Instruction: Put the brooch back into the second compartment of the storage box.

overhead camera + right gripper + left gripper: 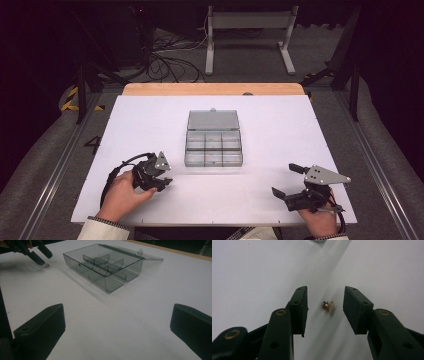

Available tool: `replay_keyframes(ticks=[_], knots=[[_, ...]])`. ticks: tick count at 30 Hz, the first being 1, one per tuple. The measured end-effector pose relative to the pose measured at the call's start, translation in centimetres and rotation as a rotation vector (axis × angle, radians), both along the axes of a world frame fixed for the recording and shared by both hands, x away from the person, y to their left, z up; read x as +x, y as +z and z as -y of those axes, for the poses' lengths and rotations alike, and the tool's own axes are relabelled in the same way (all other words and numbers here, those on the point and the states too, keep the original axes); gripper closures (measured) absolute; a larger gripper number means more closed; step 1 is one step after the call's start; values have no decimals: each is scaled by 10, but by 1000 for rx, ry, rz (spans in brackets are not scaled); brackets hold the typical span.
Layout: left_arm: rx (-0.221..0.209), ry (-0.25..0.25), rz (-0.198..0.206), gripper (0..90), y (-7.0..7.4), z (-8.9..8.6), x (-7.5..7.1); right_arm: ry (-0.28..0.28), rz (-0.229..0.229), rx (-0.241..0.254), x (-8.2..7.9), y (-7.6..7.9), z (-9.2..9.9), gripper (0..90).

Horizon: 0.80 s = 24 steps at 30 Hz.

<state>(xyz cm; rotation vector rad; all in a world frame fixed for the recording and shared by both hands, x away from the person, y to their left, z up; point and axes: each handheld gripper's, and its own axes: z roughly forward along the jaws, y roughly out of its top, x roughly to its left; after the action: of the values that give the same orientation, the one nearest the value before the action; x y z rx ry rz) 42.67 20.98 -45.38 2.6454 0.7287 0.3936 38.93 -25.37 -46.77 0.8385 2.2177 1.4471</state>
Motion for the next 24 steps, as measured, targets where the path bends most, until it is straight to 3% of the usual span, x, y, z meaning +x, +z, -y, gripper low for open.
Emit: replay_keyframes(ticks=[24], knots=[[46, -3, -55, 771, -7, 4, 6, 1, 0, -7, 0, 0, 0, 7]])
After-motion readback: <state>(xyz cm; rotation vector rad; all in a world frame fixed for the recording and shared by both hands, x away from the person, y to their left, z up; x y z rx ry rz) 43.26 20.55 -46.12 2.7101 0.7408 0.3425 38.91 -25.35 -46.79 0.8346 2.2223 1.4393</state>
